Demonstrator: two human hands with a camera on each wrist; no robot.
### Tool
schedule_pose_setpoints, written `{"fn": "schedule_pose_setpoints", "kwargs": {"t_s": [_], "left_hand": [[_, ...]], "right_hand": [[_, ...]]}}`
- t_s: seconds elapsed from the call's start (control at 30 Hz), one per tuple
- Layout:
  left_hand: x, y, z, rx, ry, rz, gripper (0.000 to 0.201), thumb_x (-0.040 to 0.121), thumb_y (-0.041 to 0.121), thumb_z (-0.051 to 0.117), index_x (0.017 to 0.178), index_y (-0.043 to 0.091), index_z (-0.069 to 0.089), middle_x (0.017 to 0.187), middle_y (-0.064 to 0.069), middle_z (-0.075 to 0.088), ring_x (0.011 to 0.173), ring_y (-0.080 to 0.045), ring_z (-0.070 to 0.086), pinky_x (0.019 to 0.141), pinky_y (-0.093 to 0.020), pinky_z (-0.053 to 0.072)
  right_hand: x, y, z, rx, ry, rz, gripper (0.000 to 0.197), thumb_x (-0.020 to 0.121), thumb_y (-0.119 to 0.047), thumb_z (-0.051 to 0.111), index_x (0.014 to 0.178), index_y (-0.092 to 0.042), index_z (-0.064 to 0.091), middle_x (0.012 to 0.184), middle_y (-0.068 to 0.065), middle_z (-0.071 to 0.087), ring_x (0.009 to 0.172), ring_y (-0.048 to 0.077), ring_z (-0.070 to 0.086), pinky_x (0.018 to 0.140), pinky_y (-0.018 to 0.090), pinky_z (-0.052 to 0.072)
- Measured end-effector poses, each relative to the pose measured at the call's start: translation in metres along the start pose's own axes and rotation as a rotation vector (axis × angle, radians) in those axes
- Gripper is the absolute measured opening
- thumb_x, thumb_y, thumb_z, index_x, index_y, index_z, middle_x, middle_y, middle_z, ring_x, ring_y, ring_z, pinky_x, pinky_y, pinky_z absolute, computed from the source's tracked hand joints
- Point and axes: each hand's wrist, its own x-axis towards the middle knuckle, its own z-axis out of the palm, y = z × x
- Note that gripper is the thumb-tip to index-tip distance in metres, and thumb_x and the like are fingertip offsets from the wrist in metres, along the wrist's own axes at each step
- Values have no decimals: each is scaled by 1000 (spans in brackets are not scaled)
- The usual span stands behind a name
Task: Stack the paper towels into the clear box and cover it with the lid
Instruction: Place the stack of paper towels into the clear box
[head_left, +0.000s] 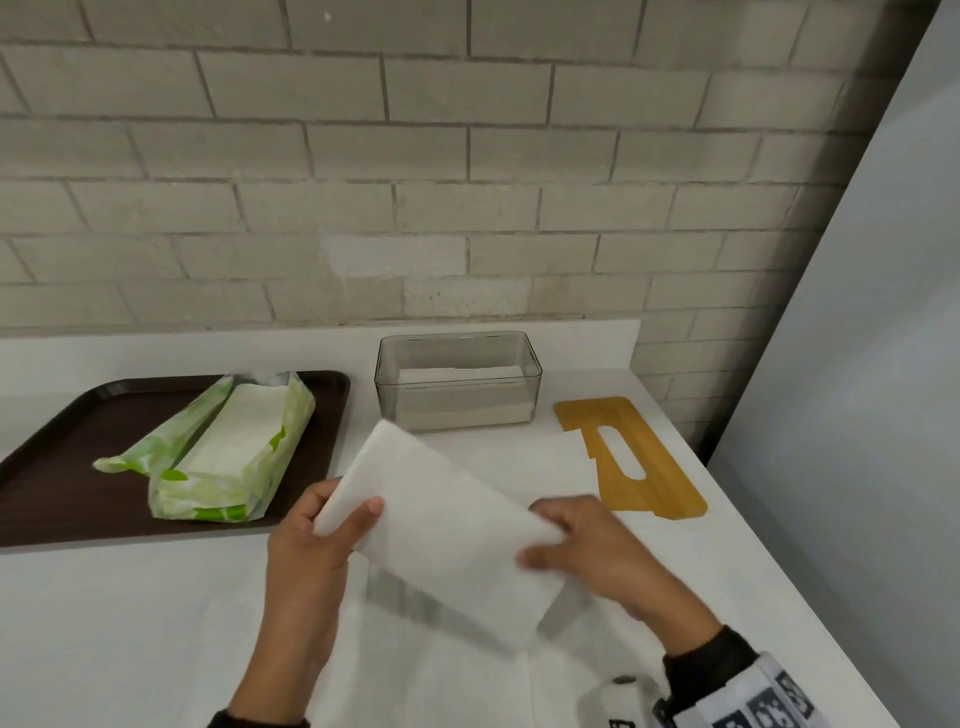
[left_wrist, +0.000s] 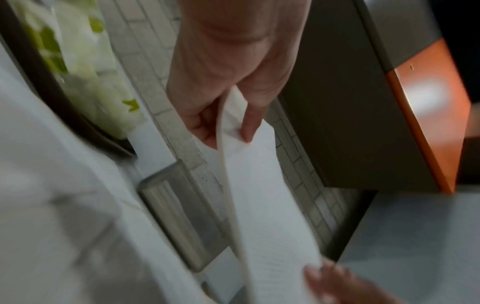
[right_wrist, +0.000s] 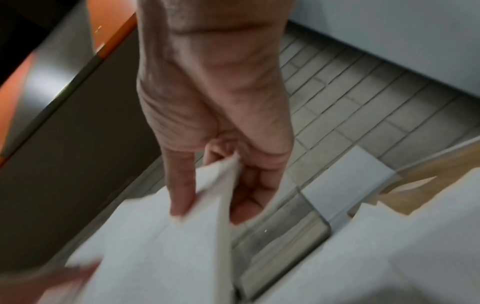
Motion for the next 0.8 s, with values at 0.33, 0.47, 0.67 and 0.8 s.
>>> {"fn": "schedule_pose_setpoints", "kwargs": {"t_s": [0.33,0.47,0.67,0.8], "left_hand": [[-20,-25,5,116,-2,-70,28,86,-7,53,102,13,62,99,-7,69,93,-23,63,71,-27,45],[-21,-30,8,164,16,-81,30,85,-9,48,94,17,61,95,-2,63,89,-21,55,71,-27,41],[-21,-42,16,230,38,-181,34,86,-8,45,101,20,58,99,-5,61,89,-23,54,71,-31,44],[-21,-36,19,220,56,-155,30,89,-4,45,98,21,58,97,-2,61,92,-22,55,74,-32,43]], "right_hand": [[2,5,-2,512,314,-147,23,84,6,59,84,-17,60,78,0,67,77,14,65,68,20,50],[1,18,4,488,313,-82,25,83,9,56,87,-16,58,91,4,66,85,16,62,71,23,49],[9,42,16,287,258,172,35,86,6,50,107,-21,55,106,1,62,93,14,58,71,22,46],[11,40,17,282,310,152,30,91,0,50,113,-20,55,110,-2,63,100,12,58,83,25,48]]}}
